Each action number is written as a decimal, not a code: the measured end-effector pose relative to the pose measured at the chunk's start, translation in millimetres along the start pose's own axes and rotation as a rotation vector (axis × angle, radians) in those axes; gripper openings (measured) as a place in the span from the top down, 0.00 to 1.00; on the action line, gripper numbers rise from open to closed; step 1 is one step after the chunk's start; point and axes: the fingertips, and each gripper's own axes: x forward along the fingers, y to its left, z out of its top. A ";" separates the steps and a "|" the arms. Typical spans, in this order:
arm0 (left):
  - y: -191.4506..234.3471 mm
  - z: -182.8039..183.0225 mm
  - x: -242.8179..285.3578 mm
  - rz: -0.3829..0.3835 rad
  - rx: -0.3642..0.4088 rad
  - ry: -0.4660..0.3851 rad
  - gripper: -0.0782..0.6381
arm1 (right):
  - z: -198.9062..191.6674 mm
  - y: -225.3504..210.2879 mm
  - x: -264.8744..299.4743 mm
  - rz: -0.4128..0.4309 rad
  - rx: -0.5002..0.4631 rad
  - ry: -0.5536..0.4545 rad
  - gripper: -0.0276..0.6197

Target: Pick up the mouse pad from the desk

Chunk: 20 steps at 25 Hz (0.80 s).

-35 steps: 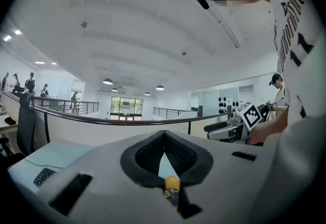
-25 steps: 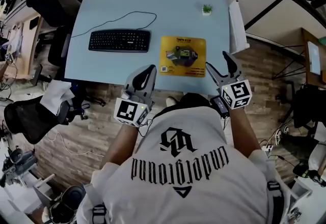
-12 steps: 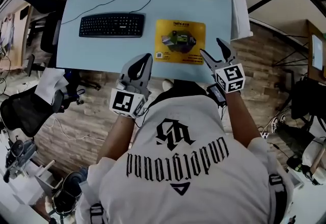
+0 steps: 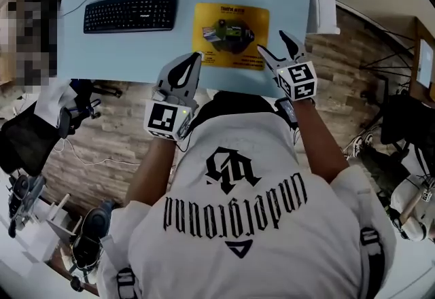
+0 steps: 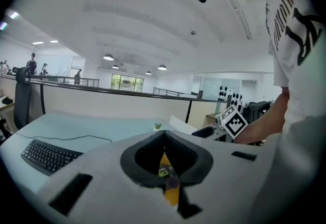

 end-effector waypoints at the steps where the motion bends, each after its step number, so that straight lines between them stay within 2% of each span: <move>1: 2.0 -5.6 6.1 0.000 -0.013 0.009 0.88 | -4.6 -4.2 4.5 -0.008 0.008 0.008 0.44; 10: 7.8 -54.4 58.3 -0.038 -0.010 0.111 0.88 | -49.1 -24.8 42.0 -0.012 0.024 0.083 0.43; 14: 19.7 -77.1 73.2 -0.026 0.003 0.148 0.88 | -69.7 -24.9 61.6 0.004 0.012 0.128 0.42; 20: 33.7 -107.4 86.1 -0.017 -0.051 0.205 0.88 | -104.7 -27.3 87.5 0.016 0.033 0.211 0.39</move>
